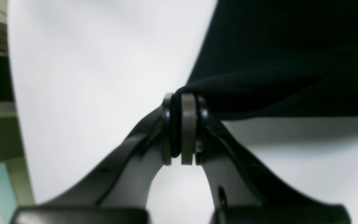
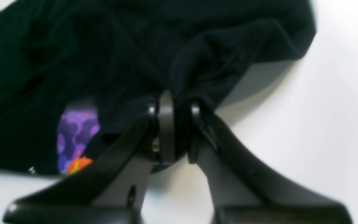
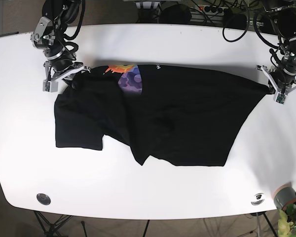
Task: Fold the T-shirt properly
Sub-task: 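Release the shirt with the right gripper and move it onto the shirt body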
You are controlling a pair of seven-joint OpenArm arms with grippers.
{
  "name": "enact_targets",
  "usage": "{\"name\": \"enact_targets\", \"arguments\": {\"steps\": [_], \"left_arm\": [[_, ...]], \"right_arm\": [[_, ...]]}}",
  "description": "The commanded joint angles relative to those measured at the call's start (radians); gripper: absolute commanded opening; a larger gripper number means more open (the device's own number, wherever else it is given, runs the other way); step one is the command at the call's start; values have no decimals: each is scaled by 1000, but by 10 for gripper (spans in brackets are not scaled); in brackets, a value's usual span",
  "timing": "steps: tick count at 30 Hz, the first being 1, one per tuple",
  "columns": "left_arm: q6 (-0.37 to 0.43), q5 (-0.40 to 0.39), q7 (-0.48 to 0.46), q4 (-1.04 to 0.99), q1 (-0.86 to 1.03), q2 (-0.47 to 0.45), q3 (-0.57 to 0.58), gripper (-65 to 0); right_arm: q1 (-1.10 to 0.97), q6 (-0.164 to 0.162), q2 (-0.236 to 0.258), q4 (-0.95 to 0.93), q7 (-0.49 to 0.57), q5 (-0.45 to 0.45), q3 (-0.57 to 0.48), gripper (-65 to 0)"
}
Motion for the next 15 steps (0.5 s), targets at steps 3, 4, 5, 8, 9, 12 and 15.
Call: {"name": "enact_targets", "arguments": {"steps": [3,4,5,8,9,12,15], "left_arm": [[0,-2,-12,-24,-5,-23,-7,-650],[0,-2,-14,-35,-5,-26,-7,-650],[0,-2,-14,-41,-5,-26,-7,-650],[-4,-2,-14,-51,-5,-28,-7,-650],[-12,-2,-14,-51,-5,-28,-7,-650],[-36,-2,-14,-50,-1,-28,-12,-650],[-41,-1,-14,-51,-1,-28,-13,-650]], "right_arm": [[-31,4,-11,20,21,18,3,-476],[-37,2,-15,20,21,13,3,-422],[-41,2,-15,21,21,12,3,-385],[-63,2,-15,32,21,16,3,-279],[-72,2,-15,46,24,16,3,-257],[-101,1,-15,119,24,9,3,-220],[-132,1,-14,188,26,9,0,-220]]}}
